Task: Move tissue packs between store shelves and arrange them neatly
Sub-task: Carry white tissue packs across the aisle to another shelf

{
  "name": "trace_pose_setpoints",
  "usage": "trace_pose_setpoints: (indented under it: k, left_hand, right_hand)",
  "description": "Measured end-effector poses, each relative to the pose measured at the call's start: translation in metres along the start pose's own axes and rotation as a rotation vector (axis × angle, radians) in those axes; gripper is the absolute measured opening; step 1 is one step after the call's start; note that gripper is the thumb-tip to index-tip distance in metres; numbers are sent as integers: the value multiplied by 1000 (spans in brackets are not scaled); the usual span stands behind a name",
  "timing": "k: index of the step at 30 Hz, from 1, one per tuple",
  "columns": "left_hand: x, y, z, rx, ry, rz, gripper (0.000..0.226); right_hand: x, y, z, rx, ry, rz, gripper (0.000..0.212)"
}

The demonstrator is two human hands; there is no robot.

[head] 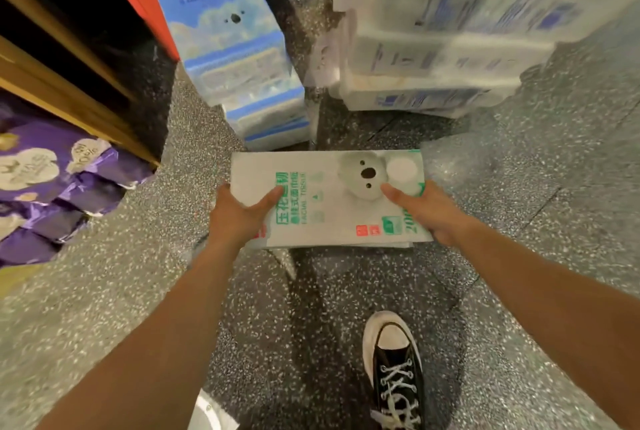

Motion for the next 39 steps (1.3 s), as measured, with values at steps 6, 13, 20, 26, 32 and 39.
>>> trace_pose_setpoints:
  k: [6, 13, 20, 26, 32, 39]
  left_hand:
    - [21, 29, -8, -30, 184, 35, 41]
    - [74, 144, -55, 38, 305, 89, 40]
    - [164, 325, -151, 49, 348, 166, 57]
    - [230, 501, -261, 138, 408, 279, 40]
    - [259, 659, -343, 213, 520, 353, 45]
    - [251, 795, -386, 413, 577, 410, 59]
  right_hand:
    - [-17, 26, -1, 57, -59, 0, 25]
    - [-114, 156, -11, 147, 87, -122, 36]
    - [-243, 355, -1, 187, 113, -232, 51]
    - [-347, 526, 33, 171, 120, -342, 56]
    - [-425, 661, 72, 116, 174, -489, 40]
    - [-483, 747, 118, -89, 242, -675, 32]
Point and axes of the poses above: each hand's wrist, its own y-axis away from the middle knuckle, its own z-axis out of the palm, x = y × z, the point moved 6 cm from there along -y, towards the middle knuckle, and after that the axes turned 14 degrees about -x, right-handed, at the moved point
